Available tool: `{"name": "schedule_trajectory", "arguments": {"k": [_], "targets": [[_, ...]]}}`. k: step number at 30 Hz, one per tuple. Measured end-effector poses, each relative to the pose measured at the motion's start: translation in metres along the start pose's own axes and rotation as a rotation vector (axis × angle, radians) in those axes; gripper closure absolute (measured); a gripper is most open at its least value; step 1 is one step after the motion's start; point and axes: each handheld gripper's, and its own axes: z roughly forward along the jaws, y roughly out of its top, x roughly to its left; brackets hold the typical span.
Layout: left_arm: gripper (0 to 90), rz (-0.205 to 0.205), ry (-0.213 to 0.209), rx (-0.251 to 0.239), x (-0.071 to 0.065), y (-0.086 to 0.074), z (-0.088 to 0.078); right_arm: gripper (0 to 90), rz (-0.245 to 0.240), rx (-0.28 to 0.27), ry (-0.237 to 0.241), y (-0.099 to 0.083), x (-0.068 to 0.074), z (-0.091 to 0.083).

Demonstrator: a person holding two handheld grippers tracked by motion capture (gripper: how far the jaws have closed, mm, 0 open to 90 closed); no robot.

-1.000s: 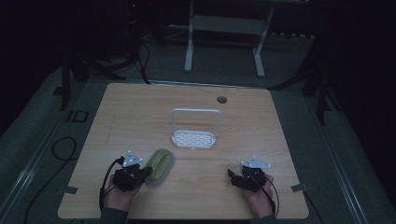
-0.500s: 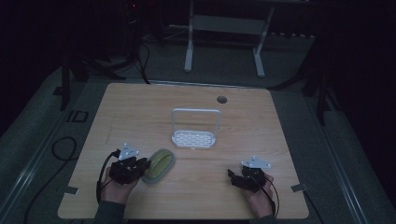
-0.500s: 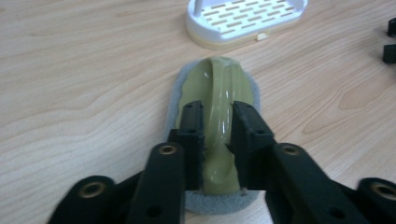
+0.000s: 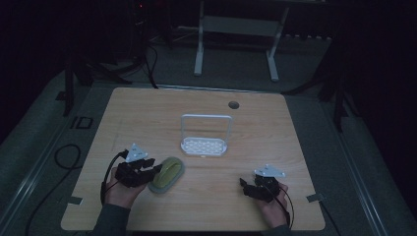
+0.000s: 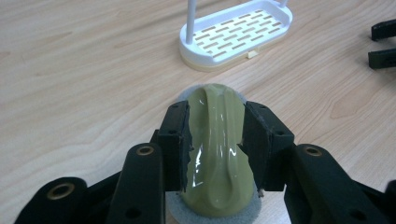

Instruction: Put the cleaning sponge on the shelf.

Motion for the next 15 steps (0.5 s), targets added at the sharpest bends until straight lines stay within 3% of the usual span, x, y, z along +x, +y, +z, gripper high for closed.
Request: {"name": "schedule_trajectory", "arguments": {"k": [7, 15], "targets": [[59.5, 0.032, -0.004, 0.034, 0.002, 0.008, 0.001, 30.0, 0.0, -0.001, 0.0, 0.0, 0.0, 0.0], [58.2, 0.042, -0.013, 0.076, 0.006, 0.016, 0.004, 30.0, 0.0, 0.0, 0.0, 0.0, 0.0, 0.0]]}}
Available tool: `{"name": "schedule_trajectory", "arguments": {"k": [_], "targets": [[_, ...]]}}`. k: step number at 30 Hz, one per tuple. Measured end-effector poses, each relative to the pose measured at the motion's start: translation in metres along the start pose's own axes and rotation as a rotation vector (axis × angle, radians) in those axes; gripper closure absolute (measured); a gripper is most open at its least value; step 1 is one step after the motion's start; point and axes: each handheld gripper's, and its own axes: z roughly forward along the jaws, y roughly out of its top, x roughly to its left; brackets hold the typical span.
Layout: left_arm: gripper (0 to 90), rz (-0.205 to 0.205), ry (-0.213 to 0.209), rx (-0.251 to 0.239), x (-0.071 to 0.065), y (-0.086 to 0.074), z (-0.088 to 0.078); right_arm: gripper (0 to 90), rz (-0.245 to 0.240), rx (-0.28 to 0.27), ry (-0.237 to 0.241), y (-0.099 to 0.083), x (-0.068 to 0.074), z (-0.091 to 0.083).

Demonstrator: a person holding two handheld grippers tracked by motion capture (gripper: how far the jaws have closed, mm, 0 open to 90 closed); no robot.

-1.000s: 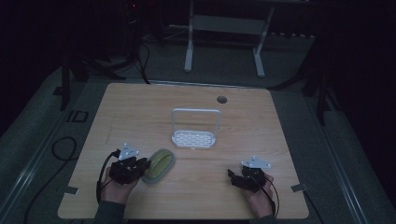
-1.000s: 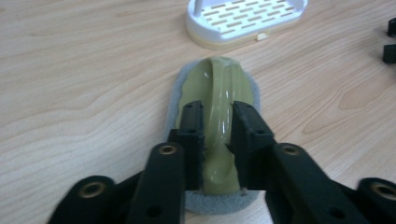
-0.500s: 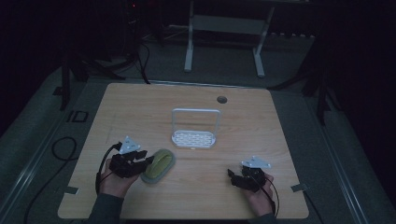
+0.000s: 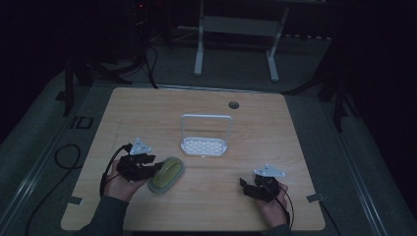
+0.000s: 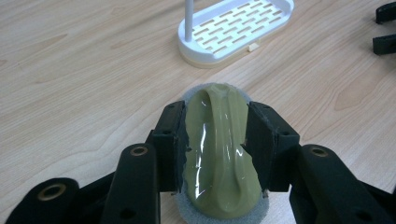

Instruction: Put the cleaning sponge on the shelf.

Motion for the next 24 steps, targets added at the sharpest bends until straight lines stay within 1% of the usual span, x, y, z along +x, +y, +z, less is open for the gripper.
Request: {"name": "schedule_trajectory", "arguments": {"k": [1, 9, 13, 19, 24], "targets": [[58.1, 0.008, -0.001, 0.008, 0.0, 0.002, 0.0, 30.0, 0.001, 0.0, 0.0, 0.0, 0.0, 0.0], [58.1, 0.028, -0.018, 0.052, 0.0, 0.013, 0.002, 30.0, 0.003, -0.001, 0.0, 0.0, 0.0, 0.0], [58.1, 0.031, -0.024, 0.07, 0.0, 0.02, 0.003, 30.0, 0.003, 0.0, 0.0, 0.0, 0.0, 0.0], [58.3, 0.058, -0.032, 0.127, -0.001, 0.029, 0.01, 30.0, -0.001, 0.0, 0.0, 0.0, 0.0, 0.0], [58.3, 0.062, -0.036, 0.167, -0.001, 0.035, 0.016, 30.0, -0.002, -0.002, 0.0, 0.0, 0.0, 0.0]]}}
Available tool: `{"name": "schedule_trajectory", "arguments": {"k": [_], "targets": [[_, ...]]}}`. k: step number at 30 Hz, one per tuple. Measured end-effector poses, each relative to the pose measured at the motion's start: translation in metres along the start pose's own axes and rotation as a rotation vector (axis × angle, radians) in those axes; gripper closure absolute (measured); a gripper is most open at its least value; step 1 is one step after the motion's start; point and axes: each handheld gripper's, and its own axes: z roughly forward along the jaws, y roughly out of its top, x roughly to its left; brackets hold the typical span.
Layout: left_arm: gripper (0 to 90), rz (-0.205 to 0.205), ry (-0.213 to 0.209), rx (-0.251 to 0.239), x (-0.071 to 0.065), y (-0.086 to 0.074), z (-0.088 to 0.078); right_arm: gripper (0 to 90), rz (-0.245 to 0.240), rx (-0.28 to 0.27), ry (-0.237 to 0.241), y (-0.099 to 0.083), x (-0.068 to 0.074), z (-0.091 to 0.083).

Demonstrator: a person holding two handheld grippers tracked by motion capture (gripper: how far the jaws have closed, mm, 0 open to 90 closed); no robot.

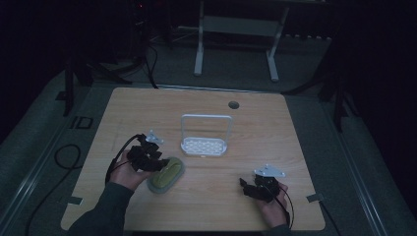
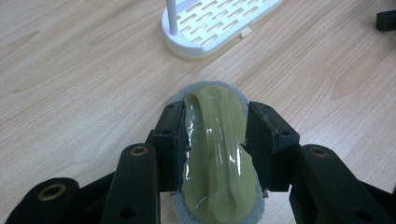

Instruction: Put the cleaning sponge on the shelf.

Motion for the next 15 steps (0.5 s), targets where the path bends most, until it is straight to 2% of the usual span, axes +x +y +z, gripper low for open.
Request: {"name": "schedule_trajectory", "arguments": {"k": [15], "targets": [[58.3, -0.004, -0.022, 0.102, 0.002, 0.014, 0.01, 30.0, 0.002, 0.001, 0.0, 0.0, 0.0, 0.0]]}}
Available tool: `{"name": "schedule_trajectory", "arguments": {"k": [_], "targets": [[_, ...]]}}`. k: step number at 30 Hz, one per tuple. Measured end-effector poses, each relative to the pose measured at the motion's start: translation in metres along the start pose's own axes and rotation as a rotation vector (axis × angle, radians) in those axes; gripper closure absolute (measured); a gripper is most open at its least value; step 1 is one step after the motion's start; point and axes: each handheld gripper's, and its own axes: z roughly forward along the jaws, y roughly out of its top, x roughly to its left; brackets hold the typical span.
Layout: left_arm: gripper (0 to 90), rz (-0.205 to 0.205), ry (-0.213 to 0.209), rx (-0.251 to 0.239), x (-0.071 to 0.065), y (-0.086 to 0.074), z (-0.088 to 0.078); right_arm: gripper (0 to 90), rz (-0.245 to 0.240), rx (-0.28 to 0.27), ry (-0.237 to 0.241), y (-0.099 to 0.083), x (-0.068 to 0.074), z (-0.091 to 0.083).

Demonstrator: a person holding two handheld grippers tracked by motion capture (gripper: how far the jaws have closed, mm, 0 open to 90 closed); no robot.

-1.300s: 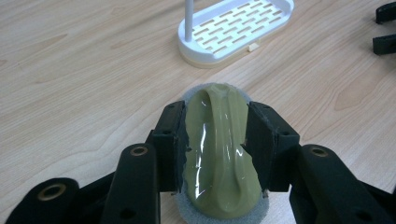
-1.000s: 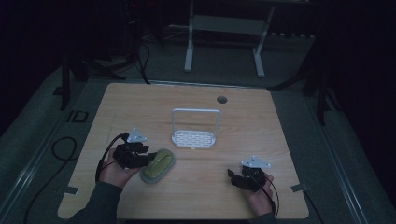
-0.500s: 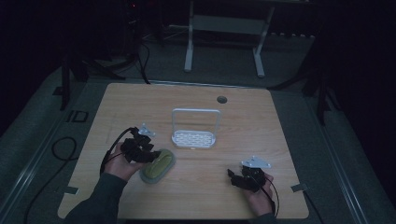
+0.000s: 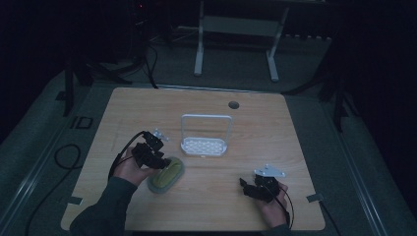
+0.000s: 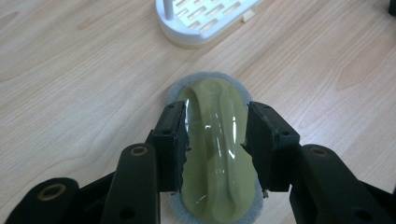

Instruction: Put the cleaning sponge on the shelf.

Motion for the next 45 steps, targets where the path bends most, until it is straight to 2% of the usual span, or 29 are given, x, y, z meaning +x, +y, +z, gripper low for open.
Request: {"name": "schedule_trajectory", "arguments": {"k": [3, 4, 13, 18, 21, 22, 26, 31, 45], "targets": [[59.5, 0.001, -0.004, 0.009, 0.0, 0.001, 0.0, 30.0, 0.0, 0.0, 0.0, 0.0, 0.0, 0.0], [60.4, 0.0, -0.011, 0.028, 0.0, 0.004, 0.002, 30.0, 0.001, 0.0, 0.0, 0.0, 0.0, 0.0], [60.1, -0.015, -0.019, 0.081, 0.003, 0.009, 0.009, 30.0, 0.001, 0.0, 0.0, 0.0, 0.0, 0.0], [55.6, -0.017, -0.025, 0.114, 0.004, 0.013, 0.01, 30.0, 0.001, 0.0, 0.0, 0.0, 0.0, 0.0], [55.0, -0.02, -0.027, 0.118, 0.004, 0.014, 0.011, 30.0, 0.001, 0.0, 0.0, 0.0, 0.0, 0.0], [53.8, -0.03, -0.035, 0.135, 0.006, 0.016, 0.013, 30.0, 0.001, 0.0, 0.0, 0.0, 0.0, 0.0], [52.0, -0.027, -0.047, 0.164, 0.006, 0.018, 0.016, 30.0, 0.001, 0.0, 0.0, 0.0, 0.0, 0.0], [50.7, -0.015, -0.043, 0.184, 0.004, 0.021, 0.019, 30.0, 0.001, 0.0, 0.0, 0.0, 0.0, 0.0], [51.5, -0.029, -0.045, 0.269, 0.007, 0.028, 0.028, 30.0, 0.0, 0.0, 0.0, 0.0, 0.0, 0.0]]}}
